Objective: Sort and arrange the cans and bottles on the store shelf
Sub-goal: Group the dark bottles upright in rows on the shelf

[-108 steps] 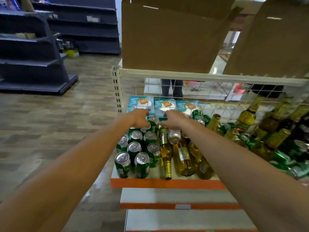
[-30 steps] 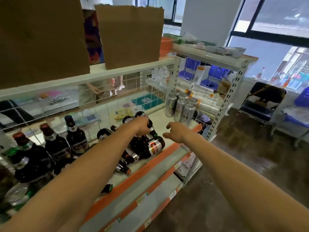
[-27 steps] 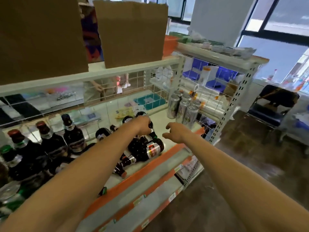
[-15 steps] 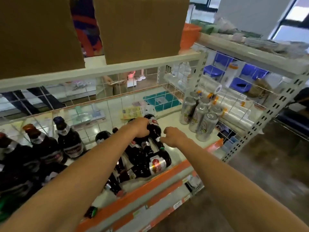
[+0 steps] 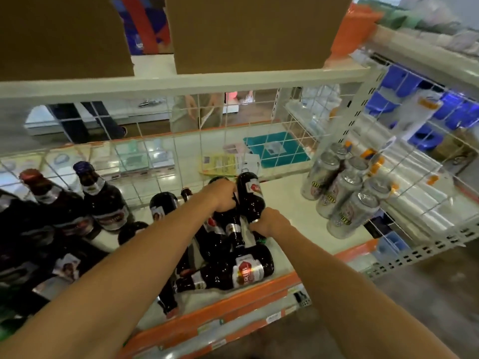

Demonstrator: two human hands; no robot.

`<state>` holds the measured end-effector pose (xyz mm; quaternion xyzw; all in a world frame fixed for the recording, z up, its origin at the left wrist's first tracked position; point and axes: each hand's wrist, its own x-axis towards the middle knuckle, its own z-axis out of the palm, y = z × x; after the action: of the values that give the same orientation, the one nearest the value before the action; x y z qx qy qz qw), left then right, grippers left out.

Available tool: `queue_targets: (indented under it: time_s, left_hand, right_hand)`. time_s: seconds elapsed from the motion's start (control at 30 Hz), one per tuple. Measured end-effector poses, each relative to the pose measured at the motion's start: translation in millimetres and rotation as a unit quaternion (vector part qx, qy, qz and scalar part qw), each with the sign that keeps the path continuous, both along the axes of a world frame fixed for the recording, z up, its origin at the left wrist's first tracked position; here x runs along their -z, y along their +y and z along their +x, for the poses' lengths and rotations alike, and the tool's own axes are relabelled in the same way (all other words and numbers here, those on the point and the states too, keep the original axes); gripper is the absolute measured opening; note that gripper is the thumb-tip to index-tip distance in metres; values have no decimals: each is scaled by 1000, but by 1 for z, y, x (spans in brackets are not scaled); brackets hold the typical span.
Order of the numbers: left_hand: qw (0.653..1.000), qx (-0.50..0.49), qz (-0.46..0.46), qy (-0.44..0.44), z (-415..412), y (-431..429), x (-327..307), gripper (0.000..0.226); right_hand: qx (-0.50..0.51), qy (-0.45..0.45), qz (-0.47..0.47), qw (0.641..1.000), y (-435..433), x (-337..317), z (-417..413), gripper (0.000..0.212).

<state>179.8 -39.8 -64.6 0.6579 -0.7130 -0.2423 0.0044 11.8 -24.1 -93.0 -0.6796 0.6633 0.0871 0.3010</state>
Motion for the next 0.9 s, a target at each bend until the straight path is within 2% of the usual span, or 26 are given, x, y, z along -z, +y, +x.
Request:
queue_targets:
  time_s: [0.1, 0.27, 0.43, 0.63, 0.77, 0.9]
  left_hand:
    - [1000, -17, -3, -9, 0, 0, 2, 16]
    - [999, -44, 8, -13, -6, 1, 5, 32]
    - [997, -76, -5, -1, -13, 0, 4, 42]
    - [991, -106, -30, 82, -38, -11, -1, 59]
    - [981, -154, -34, 111, -42, -22, 1, 62]
    - [975, -182, -37, 120, -35, -24, 6, 51]
  right_hand:
    - [-11, -12, 20, 1000, -11, 2, 1, 48]
    - [-52, 16, 38, 998, -21, -6, -6, 51]
    - [-128, 66, 10, 989, -42, -64, -19, 48]
    - [-173, 98, -80, 977, -73, -125, -3, 23]
    - [-197, 100, -205, 954, -82, -132, 12, 28]
    - [-185, 61, -239, 951, -89, -116, 24, 39]
